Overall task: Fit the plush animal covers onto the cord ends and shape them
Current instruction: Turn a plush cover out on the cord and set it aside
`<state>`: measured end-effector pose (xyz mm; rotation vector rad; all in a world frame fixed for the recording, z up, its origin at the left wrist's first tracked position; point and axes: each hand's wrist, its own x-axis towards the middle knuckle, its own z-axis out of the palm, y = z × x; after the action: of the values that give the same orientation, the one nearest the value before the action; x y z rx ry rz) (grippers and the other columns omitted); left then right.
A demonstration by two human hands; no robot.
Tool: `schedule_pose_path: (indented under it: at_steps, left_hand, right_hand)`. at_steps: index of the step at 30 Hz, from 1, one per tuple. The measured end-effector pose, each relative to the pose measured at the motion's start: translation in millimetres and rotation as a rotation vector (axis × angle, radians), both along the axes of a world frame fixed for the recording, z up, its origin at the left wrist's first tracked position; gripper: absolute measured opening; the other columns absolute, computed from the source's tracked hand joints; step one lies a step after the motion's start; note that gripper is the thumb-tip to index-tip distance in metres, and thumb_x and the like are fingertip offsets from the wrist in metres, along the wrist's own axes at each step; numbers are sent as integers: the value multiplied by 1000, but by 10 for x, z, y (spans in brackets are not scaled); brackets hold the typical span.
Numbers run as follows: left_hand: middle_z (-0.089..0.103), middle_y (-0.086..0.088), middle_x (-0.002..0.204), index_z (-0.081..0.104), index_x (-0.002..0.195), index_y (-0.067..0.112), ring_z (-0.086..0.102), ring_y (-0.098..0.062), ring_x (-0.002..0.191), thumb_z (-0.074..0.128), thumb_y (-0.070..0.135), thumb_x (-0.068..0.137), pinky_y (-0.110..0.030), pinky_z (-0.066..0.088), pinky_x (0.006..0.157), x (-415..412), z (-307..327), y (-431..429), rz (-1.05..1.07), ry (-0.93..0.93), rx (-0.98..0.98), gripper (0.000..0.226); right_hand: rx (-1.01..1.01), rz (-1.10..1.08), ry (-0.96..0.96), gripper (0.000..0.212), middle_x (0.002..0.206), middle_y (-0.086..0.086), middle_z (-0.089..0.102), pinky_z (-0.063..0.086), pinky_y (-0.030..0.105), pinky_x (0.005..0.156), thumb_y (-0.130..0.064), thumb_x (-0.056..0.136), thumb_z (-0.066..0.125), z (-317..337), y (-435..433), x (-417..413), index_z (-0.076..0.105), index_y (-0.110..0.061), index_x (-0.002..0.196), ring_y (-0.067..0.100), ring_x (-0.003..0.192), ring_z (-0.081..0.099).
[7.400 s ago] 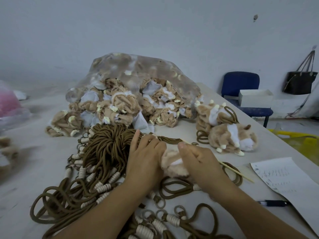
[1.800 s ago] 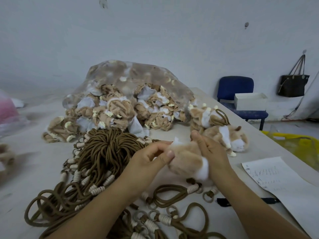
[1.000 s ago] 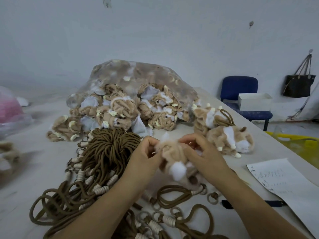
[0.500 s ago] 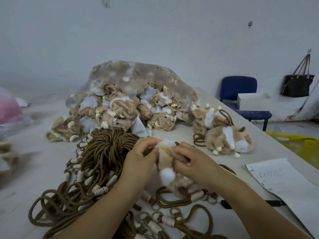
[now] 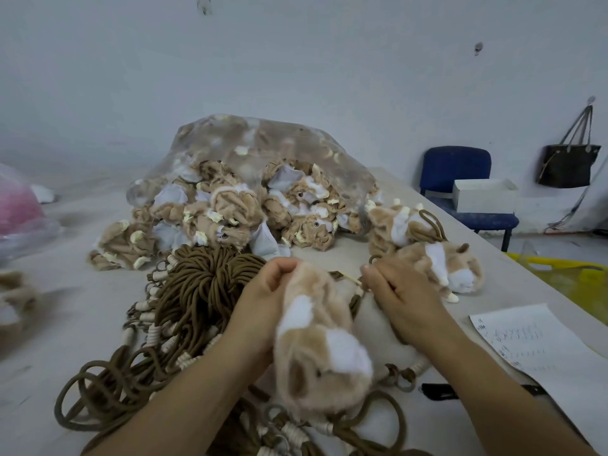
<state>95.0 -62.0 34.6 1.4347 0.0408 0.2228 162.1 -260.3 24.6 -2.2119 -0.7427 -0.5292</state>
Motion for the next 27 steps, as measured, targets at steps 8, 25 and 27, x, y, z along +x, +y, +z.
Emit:
schedule_pose_path:
  at_steps: [8,25,27]
  left_hand:
    - [63,1,102,58,92,34,64,-11,89,55,27,97,-24,49,69,19,-87,1,248,-139,395,9]
    - [39,14,108,45,92,39,44,9,96,58,31,90,-10,40,74,-41,-158,-43,188,-223,657,16]
    - [42,14,107,49,87,43,46,13,91,52,28,97,-12,40,74,-31,-151,-51,187,-171,540,18]
  right_hand:
    - [297,439,632,34,70,-3,64,47,25,68,-45,87,59,-5,226,-243,66,-17,70,10,68,58]
    - [553,429,825,15,86,4,67,50,33,75,-26,87,56,-38,385,-279,68,-21,81,20,81,60]
    - [667,418,907,27,102,12,71,52,40,90,-13,95,47,-43,372,-256,74,-17,90,26,97,65]
